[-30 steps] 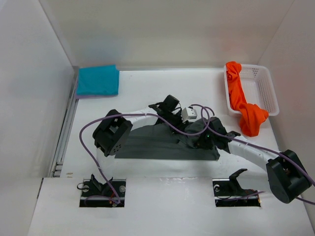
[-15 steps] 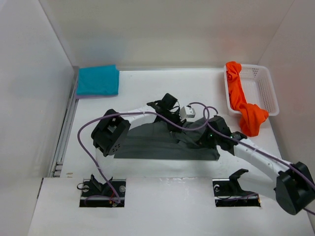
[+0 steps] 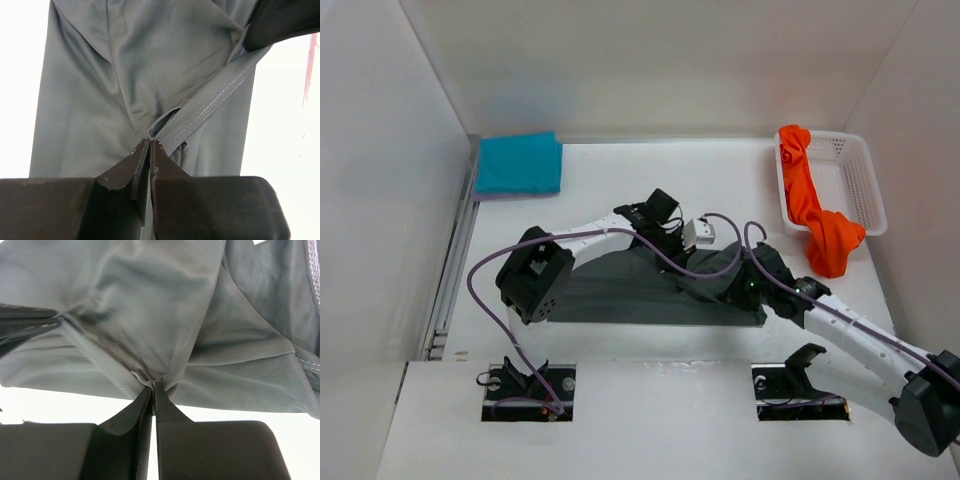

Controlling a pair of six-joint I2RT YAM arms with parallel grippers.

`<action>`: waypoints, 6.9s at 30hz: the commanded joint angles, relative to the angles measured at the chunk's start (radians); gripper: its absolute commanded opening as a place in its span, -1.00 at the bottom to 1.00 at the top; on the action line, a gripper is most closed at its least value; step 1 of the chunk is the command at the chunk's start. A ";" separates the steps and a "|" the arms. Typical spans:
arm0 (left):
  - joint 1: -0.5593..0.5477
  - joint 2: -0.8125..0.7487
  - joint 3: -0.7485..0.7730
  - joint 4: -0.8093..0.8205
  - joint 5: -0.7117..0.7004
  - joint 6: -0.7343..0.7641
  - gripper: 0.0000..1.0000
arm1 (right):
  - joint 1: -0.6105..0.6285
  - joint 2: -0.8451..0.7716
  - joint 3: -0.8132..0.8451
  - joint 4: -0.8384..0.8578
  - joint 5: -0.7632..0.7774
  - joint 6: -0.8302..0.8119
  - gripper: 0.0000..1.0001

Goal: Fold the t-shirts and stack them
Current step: Fold the other side of the tshirt into a rectangle

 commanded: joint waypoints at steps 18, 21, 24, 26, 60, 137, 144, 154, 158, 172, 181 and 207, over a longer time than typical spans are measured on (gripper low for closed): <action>-0.004 -0.060 -0.022 -0.142 0.076 0.214 -0.59 | -0.051 -0.180 -0.069 0.029 -0.033 0.013 -0.46; -0.002 -0.061 -0.019 -0.150 0.078 0.229 -0.59 | -0.074 -0.120 -0.062 0.080 -0.049 -0.014 -0.46; 0.002 -0.063 -0.028 -0.185 0.066 0.288 -0.58 | -0.093 -0.046 -0.053 0.144 -0.046 -0.036 -0.45; 0.002 -0.066 -0.033 -0.222 0.055 0.336 -0.56 | -0.093 0.006 -0.043 0.195 -0.061 -0.044 -0.47; 0.553 -0.210 -0.046 -0.092 -0.250 0.141 0.23 | -0.369 0.216 0.180 0.158 -0.067 -0.343 -0.41; 0.024 0.120 0.053 0.135 -0.120 -0.147 -0.44 | -0.274 0.103 -0.106 0.267 -0.115 -0.162 -0.32; 0.022 0.115 0.044 0.135 -0.120 -0.145 -0.48 | -0.254 0.198 -0.071 0.307 -0.125 -0.168 -0.26; 0.022 0.116 0.047 0.135 -0.120 -0.145 -0.53 | -0.206 0.284 -0.033 0.332 -0.129 -0.159 -0.46; 0.027 0.116 0.049 0.132 -0.120 -0.145 -0.54 | -0.195 0.276 -0.030 0.293 -0.118 -0.157 -0.42; 0.028 0.126 0.058 0.134 -0.120 -0.147 -0.54 | -0.168 0.167 0.032 0.138 0.000 -0.165 -0.43; 0.030 0.127 0.059 0.129 -0.117 -0.147 -0.54 | -0.157 0.255 0.029 0.150 -0.009 -0.168 -0.45; 0.039 0.129 0.073 0.137 -0.143 -0.165 -0.87 | -0.108 0.097 0.017 -0.017 0.022 -0.137 -1.00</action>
